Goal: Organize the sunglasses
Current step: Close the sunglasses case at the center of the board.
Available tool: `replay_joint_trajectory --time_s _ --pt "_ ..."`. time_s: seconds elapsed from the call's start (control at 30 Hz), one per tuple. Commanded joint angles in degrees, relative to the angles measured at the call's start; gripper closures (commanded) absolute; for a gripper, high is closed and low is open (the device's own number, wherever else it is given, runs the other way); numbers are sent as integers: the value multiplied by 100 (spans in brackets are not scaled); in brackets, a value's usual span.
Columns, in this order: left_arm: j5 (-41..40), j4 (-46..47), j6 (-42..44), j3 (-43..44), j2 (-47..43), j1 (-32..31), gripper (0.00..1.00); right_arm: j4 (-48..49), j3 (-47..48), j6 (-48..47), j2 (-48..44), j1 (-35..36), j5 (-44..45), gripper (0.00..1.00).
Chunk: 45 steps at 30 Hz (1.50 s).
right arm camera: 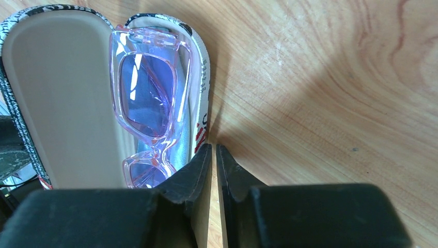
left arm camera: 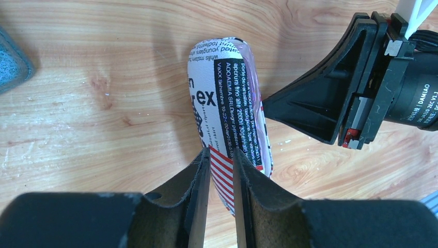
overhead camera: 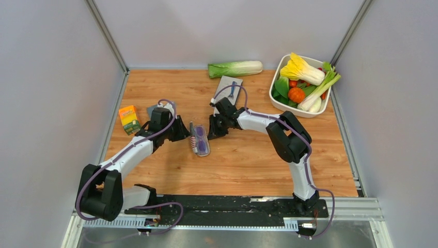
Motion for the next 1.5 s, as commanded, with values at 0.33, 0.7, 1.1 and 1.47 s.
replay_joint_trajectory --time_s 0.33,0.7,1.1,1.47 --pt "546 472 -286 17 -83 -47 60 -133 75 -161 -210 25 131 84" --pt "643 877 -339 -186 181 -47 72 -90 -39 -170 -254 25 105 84" --pt "573 1017 -268 -142 646 -213 73 -63 -13 -161 -219 25 34 84" --pt "362 1421 -418 8 1367 -776 75 42 -92 -73 -359 -54 -45 84"
